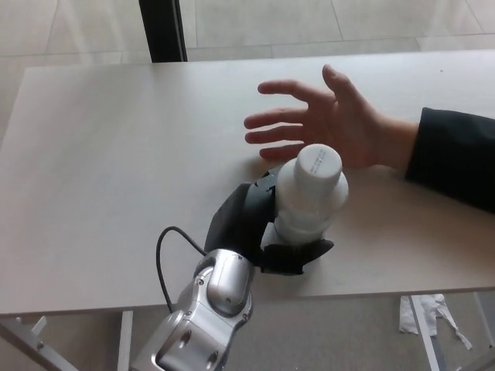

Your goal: Pick up a bottle and hand it

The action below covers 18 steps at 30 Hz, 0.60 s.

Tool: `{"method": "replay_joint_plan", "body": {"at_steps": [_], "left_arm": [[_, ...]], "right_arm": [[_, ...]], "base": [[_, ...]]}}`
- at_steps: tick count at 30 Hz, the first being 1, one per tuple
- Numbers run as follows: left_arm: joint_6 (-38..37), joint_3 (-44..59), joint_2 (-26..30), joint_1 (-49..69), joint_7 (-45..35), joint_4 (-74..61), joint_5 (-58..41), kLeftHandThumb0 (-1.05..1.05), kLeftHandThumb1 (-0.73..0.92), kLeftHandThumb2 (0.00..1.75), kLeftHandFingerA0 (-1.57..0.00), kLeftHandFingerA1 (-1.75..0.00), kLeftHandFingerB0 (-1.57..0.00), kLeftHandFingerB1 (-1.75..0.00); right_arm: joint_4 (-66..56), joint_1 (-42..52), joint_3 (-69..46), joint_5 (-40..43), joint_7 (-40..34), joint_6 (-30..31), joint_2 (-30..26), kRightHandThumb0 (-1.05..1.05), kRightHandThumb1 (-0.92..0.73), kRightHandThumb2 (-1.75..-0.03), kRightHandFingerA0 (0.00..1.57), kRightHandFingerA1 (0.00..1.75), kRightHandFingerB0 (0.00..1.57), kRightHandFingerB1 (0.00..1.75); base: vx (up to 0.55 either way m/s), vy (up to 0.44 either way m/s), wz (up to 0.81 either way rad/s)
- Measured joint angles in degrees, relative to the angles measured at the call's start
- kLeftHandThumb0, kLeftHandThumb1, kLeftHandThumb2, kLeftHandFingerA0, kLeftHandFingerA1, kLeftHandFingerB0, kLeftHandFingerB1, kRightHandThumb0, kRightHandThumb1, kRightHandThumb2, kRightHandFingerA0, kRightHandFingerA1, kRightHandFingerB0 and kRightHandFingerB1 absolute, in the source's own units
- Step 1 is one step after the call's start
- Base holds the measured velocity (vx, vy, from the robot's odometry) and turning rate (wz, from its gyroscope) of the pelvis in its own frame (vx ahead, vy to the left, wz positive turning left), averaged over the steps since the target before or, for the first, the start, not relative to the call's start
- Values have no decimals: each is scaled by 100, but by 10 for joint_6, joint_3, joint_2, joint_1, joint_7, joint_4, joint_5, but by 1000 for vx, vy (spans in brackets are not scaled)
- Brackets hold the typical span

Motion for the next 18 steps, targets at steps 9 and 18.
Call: {"method": "replay_joint_plan", "body": {"at_steps": [9,18], "left_arm": [[-54,26,-13,0,67,46,19,-10,58,117,-117,-151,-95,-136],[-74,90,-18,-27,72,59,19,-13,52,128,-92,-175,-70,-175]], "right_arm": [[19,-3,1,-8,-5,-4,0,-48,-72,-65,37,63,36,51],[14,-4,4,-13,-10,-6,0,-48,-72,-62,37,60,36,49]], "base": [[0,0,0],[0,0,0]]}}
